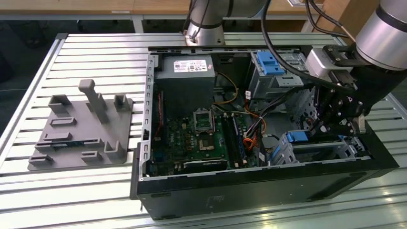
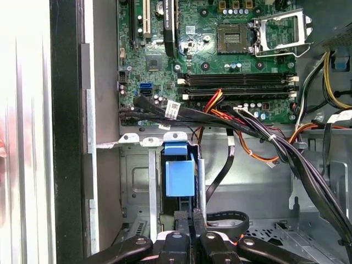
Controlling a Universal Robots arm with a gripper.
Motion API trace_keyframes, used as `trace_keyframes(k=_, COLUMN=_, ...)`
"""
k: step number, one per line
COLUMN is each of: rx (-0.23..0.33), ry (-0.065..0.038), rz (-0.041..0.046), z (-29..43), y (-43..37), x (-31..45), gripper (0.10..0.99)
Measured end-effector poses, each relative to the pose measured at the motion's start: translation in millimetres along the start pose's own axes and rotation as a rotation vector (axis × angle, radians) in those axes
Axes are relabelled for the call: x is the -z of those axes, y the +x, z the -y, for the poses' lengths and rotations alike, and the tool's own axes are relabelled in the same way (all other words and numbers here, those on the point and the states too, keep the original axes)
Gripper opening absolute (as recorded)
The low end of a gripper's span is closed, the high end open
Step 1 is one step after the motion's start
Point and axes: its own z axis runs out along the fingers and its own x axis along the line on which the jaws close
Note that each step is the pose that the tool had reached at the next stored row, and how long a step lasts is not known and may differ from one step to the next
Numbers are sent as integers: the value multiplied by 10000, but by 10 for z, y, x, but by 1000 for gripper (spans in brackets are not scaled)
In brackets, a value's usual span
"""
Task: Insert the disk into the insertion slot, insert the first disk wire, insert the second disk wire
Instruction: 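Insert the second disk wire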
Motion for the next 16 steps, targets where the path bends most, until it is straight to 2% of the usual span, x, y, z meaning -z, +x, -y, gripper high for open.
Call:
trace_keyframes(k=2, rx=-1, ry=0, rz=-2, z=0, y=2, x=1, gripper=161)
trace_keyframes(k=3, rx=-1, ry=0, rz=-3, z=0, y=3, x=7, gripper=216)
trace_keyframes(k=4, rx=0, ry=0, rz=-2, z=0, y=3, x=27, gripper=216)
trace_keyframes(k=5, rx=0, ry=0, rz=0, z=-1, y=3, x=63, gripper=278)
trace_keyframes(k=6, rx=0, ry=0, rz=-2, z=-1, y=3, x=108, gripper=278)
trace_keyframes(k=7, rx=-1, ry=0, rz=0, z=-1, y=3, x=153, gripper=341)
trace_keyframes(k=16, rx=-6, ry=7, rz=-1, z=-5, y=-14, x=564, gripper=341)
